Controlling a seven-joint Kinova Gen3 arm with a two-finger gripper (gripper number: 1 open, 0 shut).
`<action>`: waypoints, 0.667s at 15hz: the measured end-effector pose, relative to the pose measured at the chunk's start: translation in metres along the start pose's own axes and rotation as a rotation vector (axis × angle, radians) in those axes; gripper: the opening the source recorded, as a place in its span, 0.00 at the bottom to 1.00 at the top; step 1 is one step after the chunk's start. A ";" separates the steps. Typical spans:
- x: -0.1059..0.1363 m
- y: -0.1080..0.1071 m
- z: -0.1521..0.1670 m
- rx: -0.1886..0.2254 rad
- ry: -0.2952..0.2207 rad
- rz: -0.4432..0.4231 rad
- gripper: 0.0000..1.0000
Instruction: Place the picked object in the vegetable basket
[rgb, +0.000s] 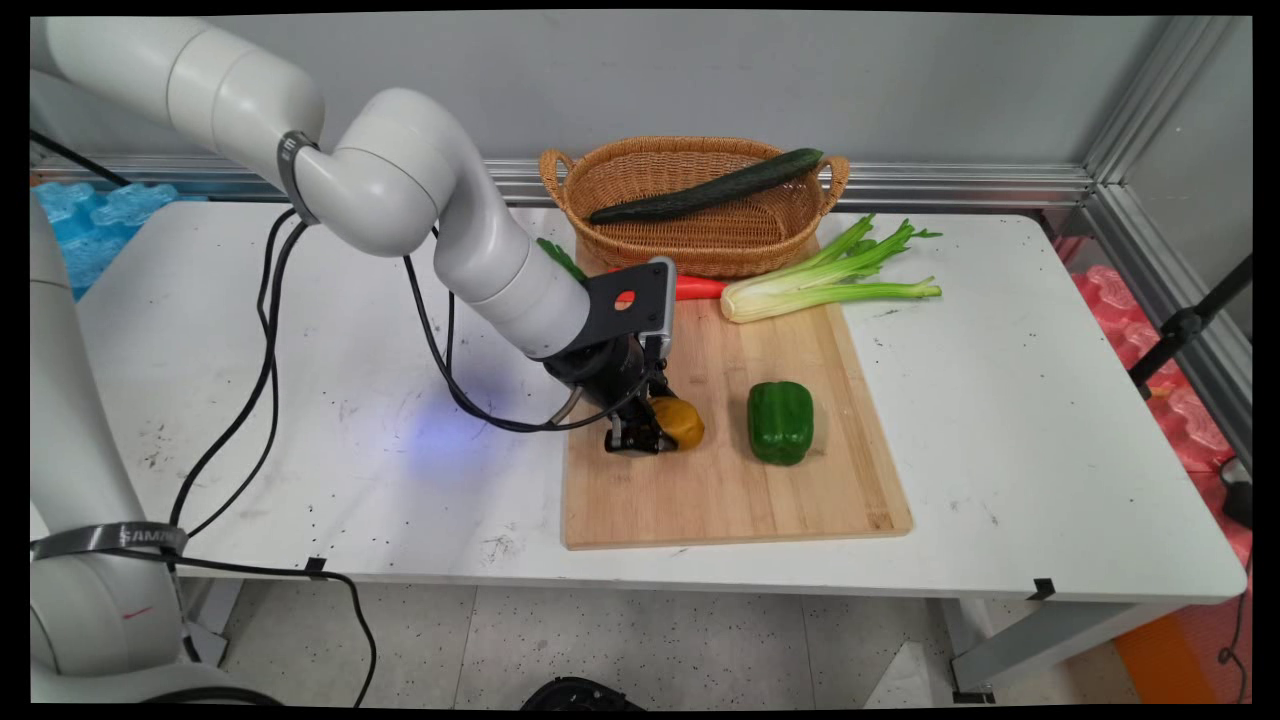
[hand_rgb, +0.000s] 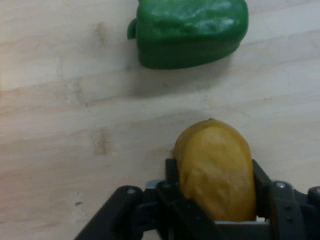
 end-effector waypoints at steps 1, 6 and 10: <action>-0.001 0.000 0.000 -0.003 -0.001 0.000 0.00; 0.000 0.001 -0.003 -0.028 -0.001 -0.010 0.00; 0.015 -0.009 -0.026 -0.069 0.017 -0.015 0.00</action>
